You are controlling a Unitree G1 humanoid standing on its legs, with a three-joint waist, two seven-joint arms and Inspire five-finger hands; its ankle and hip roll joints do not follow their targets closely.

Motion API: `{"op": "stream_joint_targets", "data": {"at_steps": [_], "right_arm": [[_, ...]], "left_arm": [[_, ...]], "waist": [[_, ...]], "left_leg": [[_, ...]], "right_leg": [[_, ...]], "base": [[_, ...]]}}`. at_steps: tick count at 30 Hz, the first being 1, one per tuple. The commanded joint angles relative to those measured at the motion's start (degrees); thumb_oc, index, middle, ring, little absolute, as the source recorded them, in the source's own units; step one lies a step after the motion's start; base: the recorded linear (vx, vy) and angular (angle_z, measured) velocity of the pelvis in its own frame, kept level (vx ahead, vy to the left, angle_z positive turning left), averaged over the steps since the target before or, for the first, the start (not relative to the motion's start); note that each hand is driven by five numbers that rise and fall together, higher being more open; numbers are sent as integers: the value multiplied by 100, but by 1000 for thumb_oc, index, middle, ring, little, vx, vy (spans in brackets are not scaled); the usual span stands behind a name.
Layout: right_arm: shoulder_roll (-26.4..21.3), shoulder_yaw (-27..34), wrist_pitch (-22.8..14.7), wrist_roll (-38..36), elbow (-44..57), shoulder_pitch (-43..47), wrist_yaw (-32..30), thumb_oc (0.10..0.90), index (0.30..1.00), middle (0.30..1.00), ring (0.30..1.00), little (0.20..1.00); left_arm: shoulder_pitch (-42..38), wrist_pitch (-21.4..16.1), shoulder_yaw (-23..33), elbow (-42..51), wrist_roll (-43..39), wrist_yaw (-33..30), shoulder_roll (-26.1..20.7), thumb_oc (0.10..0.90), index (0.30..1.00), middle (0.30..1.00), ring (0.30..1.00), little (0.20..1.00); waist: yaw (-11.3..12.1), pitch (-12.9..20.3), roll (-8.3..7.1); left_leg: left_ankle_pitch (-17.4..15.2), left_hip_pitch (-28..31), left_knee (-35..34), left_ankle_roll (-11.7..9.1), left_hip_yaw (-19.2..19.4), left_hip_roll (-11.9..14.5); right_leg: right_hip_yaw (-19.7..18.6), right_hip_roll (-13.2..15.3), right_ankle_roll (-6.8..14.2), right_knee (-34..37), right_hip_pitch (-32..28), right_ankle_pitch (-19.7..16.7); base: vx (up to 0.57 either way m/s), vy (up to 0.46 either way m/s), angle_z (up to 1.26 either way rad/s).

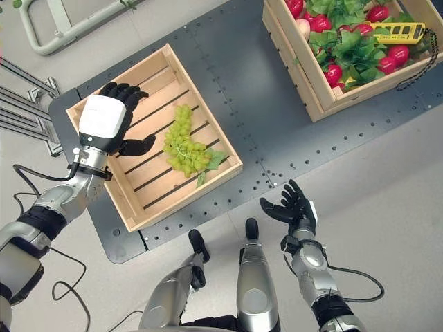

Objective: Pick up the fruits from the basket on one side to the basket on the other side

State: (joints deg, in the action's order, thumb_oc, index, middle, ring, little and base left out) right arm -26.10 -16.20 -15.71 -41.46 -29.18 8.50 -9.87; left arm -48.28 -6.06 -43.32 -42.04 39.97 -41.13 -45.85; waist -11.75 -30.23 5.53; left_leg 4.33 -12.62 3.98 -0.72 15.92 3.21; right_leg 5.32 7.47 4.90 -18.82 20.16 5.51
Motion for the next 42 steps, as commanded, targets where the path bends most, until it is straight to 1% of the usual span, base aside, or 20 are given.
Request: {"op": "stream_joint_targets", "data": {"at_steps": [1,5,6,7,8,11,13,16,20,24,25,26,29,32,33,36,37,39,42], "right_arm": [[-103,51,-473,-232,413,347,86,800,900,900,900,900],[-95,11,-425,-230,420,482,40,800,900,900,900,900],[-84,-6,-470,-246,428,482,47,800,900,900,900,900],[-80,-9,-482,-251,428,480,56,800,900,900,900,900],[-57,-35,-532,-270,431,511,55,800,900,900,900,900],[17,-122,-515,-223,500,643,-41,800,900,900,900,900],[40,-155,-497,-204,506,692,-65,800,900,900,900,900],[78,-199,-469,-209,547,705,-96,800,900,900,900,900],[98,-215,-477,-254,568,700,-190,800,900,900,900,900],[86,-225,-470,-260,573,686,-222,800,900,900,900,900],[78,-235,-480,-271,588,676,-246,800,900,900,900,900],[62,-242,-520,-301,597,666,-246,800,900,900,900,900],[51,-239,-551,-368,583,698,-222,800,900,900,900,900],[63,-274,-553,-374,599,729,-256,800,900,900,900,900],[66,-292,-560,-383,608,722,-279,800,900,900,900,900],[85,-307,-601,-410,607,680,-303,800,900,900,900,900],[95,-311,-608,-425,621,629,-300,800,900,900,900,900],[109,-312,-607,-431,596,619,-285,800,900,900,900,900],[138,-350,-585,-457,595,650,-284,800,900,900,900,900]], "left_arm": [[-1160,20,121,-150,502,-146,-818,800,900,900,900,900],[-1513,174,-201,-448,938,-88,-877,800,900,900,900,900],[-1631,251,-308,-527,1076,-208,-884,800,900,900,900,900],[-1655,265,-323,-541,1147,-238,-883,800,900,900,900,900],[-1789,362,-413,-566,1490,-205,-870,800,900,900,900,900],[-1856,432,-514,-643,1727,-206,-844,800,900,900,900,900],[-1867,380,-537,-703,1791,-273,-836,800,900,900,900,900],[-1843,294,-544,-729,2111,-312,-838,800,900,900,900,900],[-1911,72,-693,-671,2457,-105,-862,800,900,900,900,900],[-1965,-17,-743,-638,2596,-212,-918,800,900,900,900,900],[-2026,-89,-815,-619,2656,-241,-921,800,900,900,900,900],[-2040,-152,-808,-607,2679,-210,-919,800,900,900,900,900],[-2139,-186,-898,-633,2794,-62,-906,800,900,900,900,900],[-2257,-168,-988,-723,2903,-129,-875,800,900,900,900,900],[-2318,-182,-1021,-786,2943,-208,-845,800,900,900,900,900],[-2392,-204,-1053,-861,3118,-705,-799,800,900,900,900,900],[-2403,-291,-1005,-869,3151,-974,-797,800,900,900,900,900],[-2443,-390,-1004,-882,3200,-930,-773,800,900,900,900,900],[-2437,-339,-1086,-923,3173,-784,-747,800,900,900,900,900]], "waist": [[-70,44,-439],[-85,44,-546],[-85,44,-591],[-83,44,-601],[-67,44,-633],[-32,44,-684],[-20,44,-704],[1,44,-739],[21,44,-769],[27,44,-777],[21,44,-781],[26,44,-790],[30,44,-818],[31,44,-850],[20,44,-871],[25,44,-904],[30,44,-929],[34,44,-939],[42,44,-956]], "left_leg": [[-1128,-688,1808,-111,68,164],[-1190,-1054,2055,-87,118,266],[-1228,-1192,2163,-71,118,300],[-1238,-1222,2189,-66,116,307],[-1286,-1356,2305,-47,102,329],[-1337,-1557,2466,-35,66,360],[-1362,-1624,2530,-33,46,374],[-1400,-1731,2620,-26,38,400],[-1404,-1884,2658,-33,30,410],[-1394,-1981,2684,-31,39,420],[-1385,-2029,2687,-33,44,416],[-1382,-2068,2690,-30,45,420],[-1366,-2161,2712,-42,25,419],[-1351,-2259,2729,-43,21,419],[-1398,-2311,2799,-29,22,416],[-1408,-2401,2831,-5,48,439],[-1424,-2395,2827,1,45,431],[-1432,-2420,2846,-5,50,442],[-1425,-2461,2830,7,37,426]], "right_leg": [[-91,-30,-279,38,52,-42],[-90,-50,-278,-223,418,12],[-81,-38,-270,-316,546,29],[-80,-36,-268,-339,575,34],[-52,-36,-260,-456,702,66],[-21,-24,-242,-621,901,99],[-14,-18,-234,-691,974,112],[-6,3,-208,-764,1086,118],[8,11,-173,-768,1237,82],[3,9,-162,-767,1340,43],[2,3,-155,-749,1387,18],[9,2,-155,-747,1429,10],[24,-2,-150,-737,1503,-20],[33,-6,-143,-732,1599,-55],[20,-2,-139,-722,1648,-72],[32,3,-118,-794,1760,-78],[35,-6,-103,-781,1762,-83],[50,-4,-96,-791,1792,-95],[52,-1,-67,-780,1851,-144]], "base": [[-50,8,7],[-33,16,6],[0,0,0],[0,0,0],[0,0,0],[-9,0,7],[-1,14,8],[0,0,0],[0,1,2],[7,4,3],[0,0,0],[0,0,0],[0,0,0],[0,0,0],[4,-12,-4],[11,-5,-4],[14,-5,-4],[9,-2,-2],[0,0,0]]}}
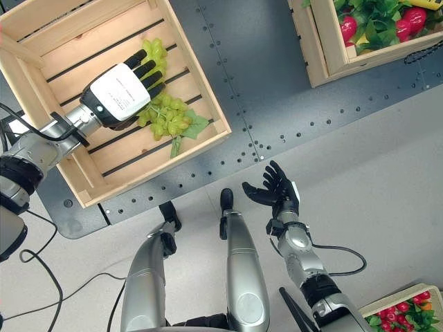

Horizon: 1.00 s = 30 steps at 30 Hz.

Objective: Pick up the fruits from the basket on one side to the basket on the other side

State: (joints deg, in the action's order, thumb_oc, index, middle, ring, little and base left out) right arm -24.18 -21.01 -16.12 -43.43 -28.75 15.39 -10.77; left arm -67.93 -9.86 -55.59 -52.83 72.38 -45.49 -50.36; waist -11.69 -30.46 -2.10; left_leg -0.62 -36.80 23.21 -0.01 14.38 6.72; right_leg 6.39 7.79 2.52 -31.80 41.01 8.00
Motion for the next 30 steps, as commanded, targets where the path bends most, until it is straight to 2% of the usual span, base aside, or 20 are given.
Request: {"op": "stream_joint_targets", "data": {"at_steps": [1,7,12,16,23,30], "right_arm": [[-51,134,-542,-259,555,-21,-196,800,900,900,900,900],[-12,80,-498,-259,615,-27,-206,800,900,900,900,900],[17,60,-476,-277,683,-103,-199,800,900,900,900,900],[2,79,-414,-266,661,-59,-204,800,900,900,900,900],[-3,13,-411,-140,763,6,-285,800,900,900,900,900],[-11,-8,-420,-188,750,34,-340,800,900,900,900,900]], "left_arm": [[-491,42,139,150,-68,-351,-302,800,900,900,900,900],[-507,-112,97,57,26,-600,-261,800,900,900,900,900],[-450,-94,288,231,25,-1473,-279,800,900,900,900,900],[-383,-364,321,294,72,-1157,-272,800,900,900,900,900],[-368,-495,167,243,-307,-540,-218,800,900,900,900,900],[-404,-569,84,264,-318,-511,-174,800,900,900,900,900]], "waist": [[39,67,-195],[36,67,-225],[67,67,-241],[92,67,-212],[92,67,-221],[85,67,-267]], "left_leg": [[-923,-76,917,-60,195,77],[-937,-157,924,-51,227,85],[-961,-205,926,-26,229,77],[-951,-257,938,-38,213,52],[-953,-344,956,-34,197,46],[-942,-406,947,-31,205,52]], "right_leg": [[-60,-34,169,513,-199,-406],[-47,-19,205,574,-116,-482],[-42,-15,225,582,-53,-516],[-42,-6,224,585,-9,-543],[-35,20,230,588,82,-571],[-17,12,252,613,146,-607]], "base": [[0,0,0],[8,20,-5],[20,10,-5],[6,10,-3],[3,2,-2],[0,0,0]]}}
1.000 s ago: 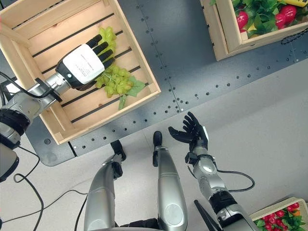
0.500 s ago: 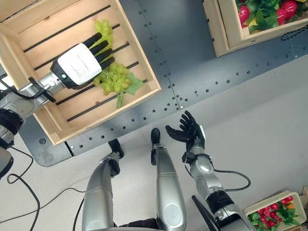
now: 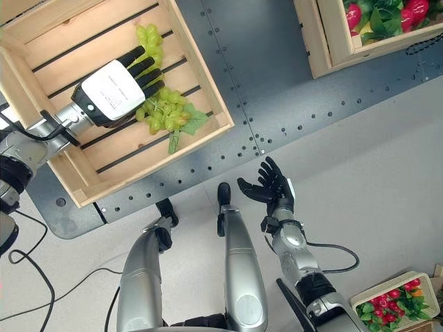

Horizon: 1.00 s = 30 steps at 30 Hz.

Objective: Pick up the fruits from the basket on one side to the basket on the other side

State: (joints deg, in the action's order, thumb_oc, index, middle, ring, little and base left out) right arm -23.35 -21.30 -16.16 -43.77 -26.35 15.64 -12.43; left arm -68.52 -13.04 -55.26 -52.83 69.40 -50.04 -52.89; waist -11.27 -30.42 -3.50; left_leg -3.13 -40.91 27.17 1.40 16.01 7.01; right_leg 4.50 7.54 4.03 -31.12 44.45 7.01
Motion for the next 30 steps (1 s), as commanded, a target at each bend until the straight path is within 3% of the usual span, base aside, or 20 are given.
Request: {"op": "stream_joint_targets", "data": {"at_steps": [1,7,15,16,17,18,24,30], "right_arm": [[-91,21,-410,-158,511,15,-164,800,900,900,900,900],[-41,-21,-418,-170,445,97,-178,800,900,900,900,900],[-35,-38,-407,-272,407,144,-270,800,900,900,900,900],[-36,-46,-416,-285,382,172,-286,800,900,900,900,900],[-37,-48,-420,-290,376,178,-290,800,900,900,900,900],[-16,-56,-449,-294,335,210,-317,800,900,900,900,900],[-1,8,-474,-317,331,172,-355,800,900,900,900,900],[-46,104,-502,-385,327,34,-274,800,900,900,900,900]], "left_arm": [[-361,-288,46,266,69,-27,106,800,900,900,900,900],[-445,-393,-98,275,52,723,217,800,900,900,900,900],[-537,-1200,-506,370,717,1545,306,800,900,900,900,900],[-561,-1231,-559,390,678,1677,325,679,719,719,719,719],[-567,-1240,-571,392,651,1717,328,587,580,580,580,580],[-581,-1319,-616,427,549,1907,328,400,300,300,300,300],[-526,-1491,-677,740,296,2343,211,400,300,300,300,300],[-482,-1375,-632,935,157,2483,22,400,300,300,300,300]], "waist": [[37,63,-137],[27,63,-157],[-9,63,-146],[-9,63,-142],[-8,63,-141],[6,63,-138],[53,63,-105],[94,63,-64]], "left_leg": [[-691,-3,555,-172,47,31],[-679,-36,558,-179,54,32],[-689,54,499,-166,102,39],[-688,67,491,-163,100,38],[-688,71,489,-163,100,38],[-691,97,484,-161,98,45],[-708,255,455,-172,71,48],[-720,597,380,-168,82,45]], "right_leg": [[175,36,103,540,-186,-512],[177,29,110,553,-160,-537],[193,37,145,617,-239,-544],[195,40,149,619,-250,-543],[196,40,150,620,-253,-543],[208,44,154,634,-297,-537],[249,58,165,655,-481,-500],[280,68,170,688,-835,-433]], "base": [[0,0,0],[1,-6,-2],[1,0,0],[0,0,0],[0,0,0],[0,0,0],[-1,-8,-1],[-1,-3,-1]]}}
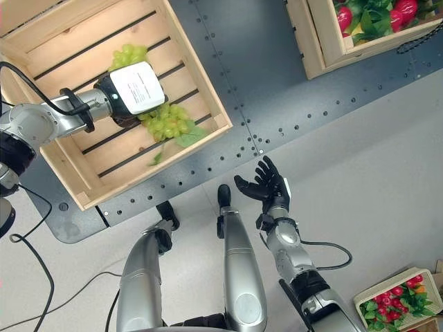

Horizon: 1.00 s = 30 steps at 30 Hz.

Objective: Pick up the fruits from the basket on one side to the basket on the other side

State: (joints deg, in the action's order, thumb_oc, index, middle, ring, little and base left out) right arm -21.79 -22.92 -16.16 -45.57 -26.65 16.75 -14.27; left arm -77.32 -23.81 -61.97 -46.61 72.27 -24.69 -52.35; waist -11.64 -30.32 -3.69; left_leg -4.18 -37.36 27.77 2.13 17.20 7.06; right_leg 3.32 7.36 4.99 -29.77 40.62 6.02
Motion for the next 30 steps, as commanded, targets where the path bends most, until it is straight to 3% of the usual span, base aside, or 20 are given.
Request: {"op": "stream_joint_targets", "data": {"at_steps": [1,6,10,15,18,24,30], "right_arm": [[-221,305,-520,-229,355,-141,-35,800,900,900,900,900],[-266,398,-522,-229,399,-324,82,800,900,900,900,900],[-298,490,-566,-75,487,-583,188,800,900,900,900,900],[-268,600,-473,104,581,-744,223,800,900,900,900,900],[-207,631,-388,312,644,-798,192,800,900,900,900,900],[42,663,-242,902,754,-1020,137,800,900,900,900,900],[172,698,-133,1252,872,-1260,360,800,900,900,900,900]], "left_arm": [[434,-169,81,351,-102,-150,-105,400,300,300,300,300],[542,291,270,434,-269,-657,-338,400,300,300,300,300],[932,737,803,484,-1348,-1181,-543,400,300,300,300,300],[1644,834,1665,458,-2742,-1552,-580,400,300,300,300,300],[2223,829,2412,465,-3870,-1593,-397,400,300,300,300,300],[3577,688,4362,852,-6194,-1060,515,400,300,300,300,300],[4165,728,5121,1259,-8020,-294,1205,400,300,300,300,300]], "waist": [[146,53,-25],[189,53,40],[246,53,82],[311,53,108],[338,81,150],[357,593,295],[326,1142,417]], "left_leg": [[-621,355,305,-240,-48,30],[-636,729,232,-233,-63,-3],[-644,1290,71,-227,-104,-71],[-608,1908,-183,-242,-152,-150],[-565,2349,-416,-256,-177,-200],[-457,3112,-1052,-272,-151,-275],[-280,3790,-1808,-296,-103,-348]], "right_leg": [[406,94,74,560,-564,-315],[412,112,69,612,-938,-263],[410,112,40,739,-1487,-198],[424,120,-8,912,-2089,-149],[438,110,-38,1081,-2518,-121],[477,108,-81,1541,-3198,-79],[535,72,-62,2123,-3827,-154]], "base": [[0,0,0],[0,0,0],[1,0,-1],[1,-2,-1],[26,3,-3],[70,12,-5],[101,3,1]]}}
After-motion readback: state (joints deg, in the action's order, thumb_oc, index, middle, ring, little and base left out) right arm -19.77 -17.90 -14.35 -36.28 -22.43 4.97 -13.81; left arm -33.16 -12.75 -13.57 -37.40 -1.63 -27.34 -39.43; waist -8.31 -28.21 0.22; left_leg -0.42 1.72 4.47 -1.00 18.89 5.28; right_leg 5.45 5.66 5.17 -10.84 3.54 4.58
